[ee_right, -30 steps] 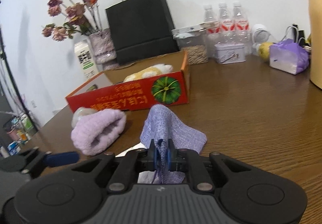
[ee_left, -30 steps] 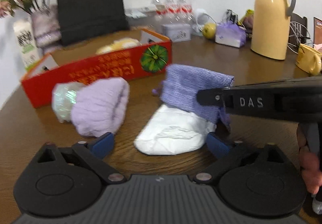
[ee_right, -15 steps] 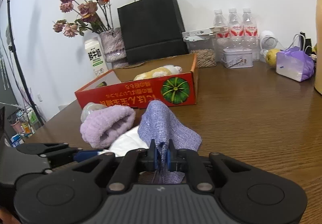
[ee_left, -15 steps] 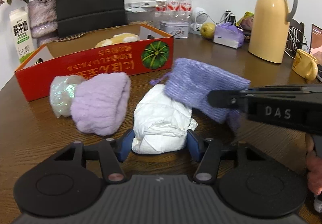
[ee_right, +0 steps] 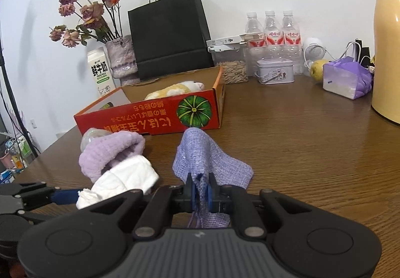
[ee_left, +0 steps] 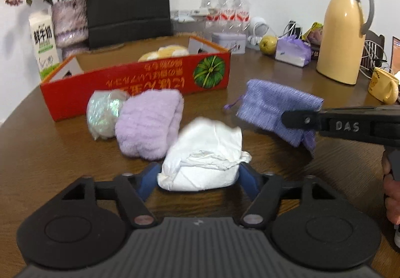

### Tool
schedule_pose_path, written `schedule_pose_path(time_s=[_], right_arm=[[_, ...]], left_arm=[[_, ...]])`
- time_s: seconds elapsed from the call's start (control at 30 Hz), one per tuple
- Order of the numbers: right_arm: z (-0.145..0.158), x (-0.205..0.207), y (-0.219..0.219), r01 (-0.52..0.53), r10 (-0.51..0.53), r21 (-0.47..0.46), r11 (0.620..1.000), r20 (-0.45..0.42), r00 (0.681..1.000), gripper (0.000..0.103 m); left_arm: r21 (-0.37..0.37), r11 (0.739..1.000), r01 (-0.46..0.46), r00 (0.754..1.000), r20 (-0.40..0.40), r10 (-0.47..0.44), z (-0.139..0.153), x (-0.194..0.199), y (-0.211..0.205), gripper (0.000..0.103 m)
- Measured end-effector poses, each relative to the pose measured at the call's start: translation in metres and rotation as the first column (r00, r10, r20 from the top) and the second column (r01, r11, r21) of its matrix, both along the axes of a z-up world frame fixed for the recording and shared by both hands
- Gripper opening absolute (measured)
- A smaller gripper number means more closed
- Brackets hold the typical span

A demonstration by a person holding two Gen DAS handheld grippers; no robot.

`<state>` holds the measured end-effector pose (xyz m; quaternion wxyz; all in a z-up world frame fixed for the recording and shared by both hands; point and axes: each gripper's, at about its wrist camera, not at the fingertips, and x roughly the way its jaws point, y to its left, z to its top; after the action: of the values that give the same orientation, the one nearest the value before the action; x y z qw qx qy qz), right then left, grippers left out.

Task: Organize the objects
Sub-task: 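Carry the white cloth and lavender pouch up over the cardboard box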

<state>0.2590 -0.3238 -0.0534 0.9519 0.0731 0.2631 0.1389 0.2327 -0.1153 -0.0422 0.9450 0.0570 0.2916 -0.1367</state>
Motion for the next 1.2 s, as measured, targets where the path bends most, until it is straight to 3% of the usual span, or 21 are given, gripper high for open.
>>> schedule_pose_path(time_s=[0.17,0.33,0.47,0.6,0.7,0.83,1.2], right_arm=[[0.000,0.001,0.002,-0.011,0.011,-0.003,1.000,-0.002,1.000,0.008],[0.000,0.001,0.002,-0.008,0.008,-0.004,1.000,-0.002,1.000,0.008],[0.000,0.000,0.003,-0.009,0.009,-0.010,1.000,0.002,1.000,0.008],[0.001,-0.001,0.005,-0.011,0.011,-0.017,1.000,0.007,1.000,0.008],[0.001,-0.003,0.006,-0.011,0.011,-0.027,1.000,0.015,1.000,0.008],[0.003,-0.005,0.008,0.000,0.002,-0.041,0.999,0.033,0.999,0.008],[0.010,-0.022,0.013,0.026,-0.017,-0.086,0.996,0.113,0.993,0.008]], left_arm=[[0.015,1.000,0.011,0.999,-0.032,-0.011,-0.001,0.012,-0.012,0.082],[0.005,1.000,0.009,0.999,-0.047,-0.009,0.000,0.023,-0.022,0.098],[0.007,1.000,-0.001,0.996,-0.089,0.001,-0.007,0.036,-0.025,0.098],[-0.020,0.999,-0.043,0.997,-0.062,0.042,-0.005,0.033,-0.019,0.073],[-0.073,0.997,-0.036,0.998,-0.059,0.032,-0.003,0.031,-0.012,0.060],[-0.084,0.996,-0.038,0.998,-0.053,0.034,-0.002,0.026,-0.010,0.055],[-0.073,0.997,-0.032,0.999,0.041,0.035,0.006,-0.012,-0.002,0.055]])
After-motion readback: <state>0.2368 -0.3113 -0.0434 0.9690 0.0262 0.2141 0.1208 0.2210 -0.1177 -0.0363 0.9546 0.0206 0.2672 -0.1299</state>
